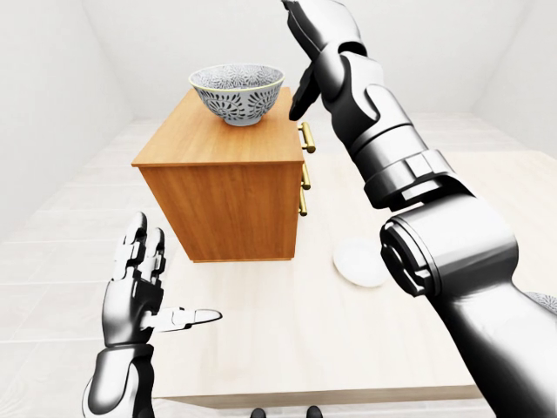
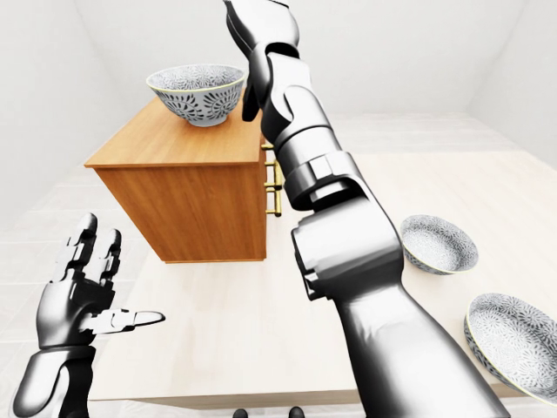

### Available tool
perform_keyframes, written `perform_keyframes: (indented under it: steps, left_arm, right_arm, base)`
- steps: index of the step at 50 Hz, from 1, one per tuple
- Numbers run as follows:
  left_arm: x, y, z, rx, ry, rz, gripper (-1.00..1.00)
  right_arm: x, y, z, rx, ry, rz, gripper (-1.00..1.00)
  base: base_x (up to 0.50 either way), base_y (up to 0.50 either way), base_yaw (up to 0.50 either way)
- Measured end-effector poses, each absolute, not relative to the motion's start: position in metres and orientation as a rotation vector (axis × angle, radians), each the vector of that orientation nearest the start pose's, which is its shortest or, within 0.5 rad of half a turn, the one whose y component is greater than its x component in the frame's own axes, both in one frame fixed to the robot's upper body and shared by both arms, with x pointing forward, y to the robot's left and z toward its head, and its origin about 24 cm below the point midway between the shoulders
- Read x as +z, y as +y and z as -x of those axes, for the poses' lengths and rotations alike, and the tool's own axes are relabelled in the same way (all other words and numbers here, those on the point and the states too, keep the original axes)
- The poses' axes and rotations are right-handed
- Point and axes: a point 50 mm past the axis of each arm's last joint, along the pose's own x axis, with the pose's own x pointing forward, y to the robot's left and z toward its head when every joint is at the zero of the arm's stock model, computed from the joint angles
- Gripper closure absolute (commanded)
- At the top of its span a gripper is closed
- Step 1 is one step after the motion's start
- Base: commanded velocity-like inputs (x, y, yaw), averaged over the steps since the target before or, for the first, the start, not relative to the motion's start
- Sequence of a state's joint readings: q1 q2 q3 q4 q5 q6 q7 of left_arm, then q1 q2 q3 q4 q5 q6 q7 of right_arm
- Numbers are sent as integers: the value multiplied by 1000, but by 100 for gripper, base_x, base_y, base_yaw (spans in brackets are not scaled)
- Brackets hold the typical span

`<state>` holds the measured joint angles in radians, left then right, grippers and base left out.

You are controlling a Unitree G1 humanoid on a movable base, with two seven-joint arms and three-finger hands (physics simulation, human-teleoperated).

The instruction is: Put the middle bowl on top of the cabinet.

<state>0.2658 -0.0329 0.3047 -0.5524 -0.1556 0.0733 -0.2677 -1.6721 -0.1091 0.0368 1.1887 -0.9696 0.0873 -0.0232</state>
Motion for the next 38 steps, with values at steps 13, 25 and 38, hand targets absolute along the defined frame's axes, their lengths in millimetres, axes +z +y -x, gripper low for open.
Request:
perform_keyframes:
  steps: [13, 25, 38]
  left_arm:
    - [107, 214, -184, 73, -245, 22, -100]
    - [105, 214, -187, 73, -241, 23, -100]
    - [104, 214, -189, 73, -238, 23, -100]
  right_arm:
    - [358, -66, -413, -115, -449, 1208, -100]
    - [363, -89, -416, -167, -413, 1195, -100]
    - [382, -118, -413, -245, -396, 1190, -100]
  base:
    - [0, 0, 0]
    - [0, 0, 0]
    - [0, 0, 0]
